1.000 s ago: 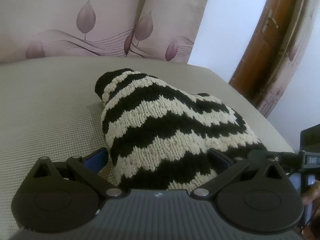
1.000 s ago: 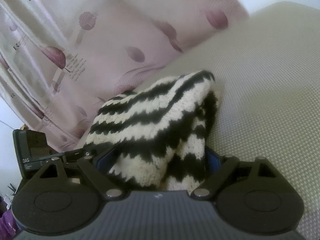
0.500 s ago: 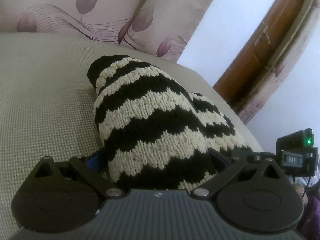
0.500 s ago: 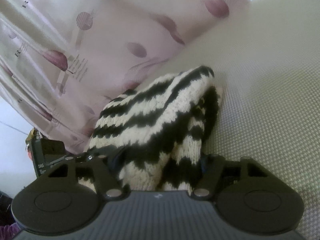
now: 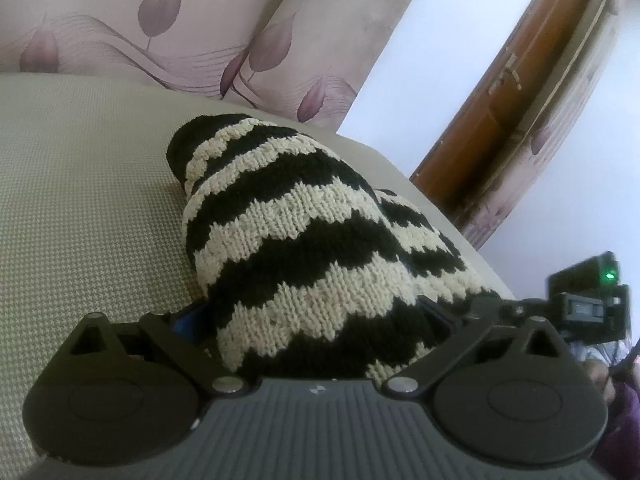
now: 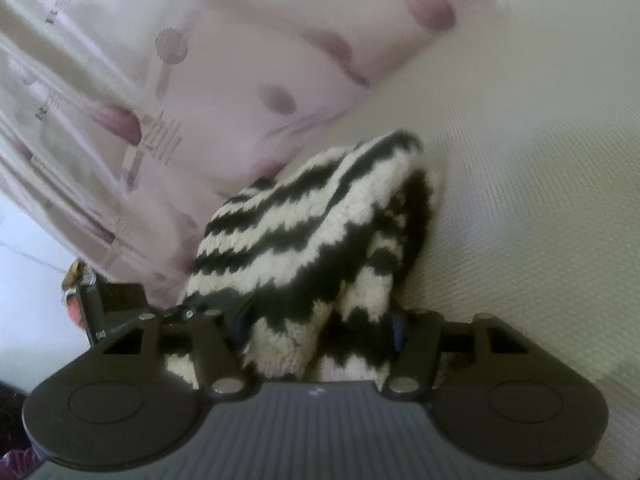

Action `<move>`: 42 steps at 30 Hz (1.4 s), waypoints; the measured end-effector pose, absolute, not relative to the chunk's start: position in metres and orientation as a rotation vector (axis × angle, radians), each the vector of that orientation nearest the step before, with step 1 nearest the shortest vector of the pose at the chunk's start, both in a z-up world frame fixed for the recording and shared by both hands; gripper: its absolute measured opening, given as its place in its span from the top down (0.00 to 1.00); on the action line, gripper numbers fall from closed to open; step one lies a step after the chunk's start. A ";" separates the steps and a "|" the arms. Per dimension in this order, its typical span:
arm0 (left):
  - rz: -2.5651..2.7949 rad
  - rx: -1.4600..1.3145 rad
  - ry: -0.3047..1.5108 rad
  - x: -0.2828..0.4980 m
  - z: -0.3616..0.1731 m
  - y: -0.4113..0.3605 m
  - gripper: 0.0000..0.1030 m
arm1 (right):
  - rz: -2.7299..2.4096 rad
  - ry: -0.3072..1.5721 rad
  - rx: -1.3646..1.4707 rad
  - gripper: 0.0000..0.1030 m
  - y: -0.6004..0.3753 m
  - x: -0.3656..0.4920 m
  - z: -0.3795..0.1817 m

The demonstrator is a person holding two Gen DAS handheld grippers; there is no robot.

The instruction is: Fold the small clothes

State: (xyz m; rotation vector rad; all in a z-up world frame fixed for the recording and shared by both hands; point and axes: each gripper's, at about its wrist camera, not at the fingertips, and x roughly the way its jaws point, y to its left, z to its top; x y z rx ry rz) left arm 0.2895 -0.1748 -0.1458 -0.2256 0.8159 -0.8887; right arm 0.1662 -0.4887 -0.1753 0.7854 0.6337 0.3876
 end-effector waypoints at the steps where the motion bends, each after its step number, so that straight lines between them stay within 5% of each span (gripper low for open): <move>1: -0.884 -0.229 0.811 0.289 -0.146 -0.174 0.01 | 0.360 0.607 0.743 0.38 -0.488 0.159 -0.169; 13: -0.810 -0.200 0.729 0.271 -0.141 -0.171 0.00 | 0.308 0.464 0.571 0.39 -0.469 0.093 -0.121; 17: -0.806 -0.207 0.728 0.270 -0.141 -0.170 0.00 | 0.323 0.587 0.564 0.41 -0.455 0.108 -0.135; 18: -0.802 -0.208 0.727 0.270 -0.141 -0.169 0.00 | 0.337 0.596 0.557 0.50 -0.452 0.112 -0.139; 19: -0.799 -0.209 0.725 0.270 -0.141 -0.169 0.00 | 0.339 0.587 0.551 0.81 -0.449 0.112 -0.141; 20: -0.794 -0.209 0.723 0.269 -0.140 -0.169 0.00 | 0.333 0.579 0.551 0.90 -0.448 0.113 -0.142; 24: -0.801 -0.208 0.702 0.262 -0.138 -0.166 0.00 | 0.320 0.443 0.559 0.90 -0.456 0.091 -0.124; 32: -0.752 -0.096 0.628 0.240 -0.121 -0.171 0.00 | 0.293 0.563 0.667 0.90 -0.467 0.086 -0.168; 42: -0.809 0.012 0.538 0.195 -0.095 -0.196 0.13 | 0.330 0.573 0.764 0.89 -0.477 0.086 -0.176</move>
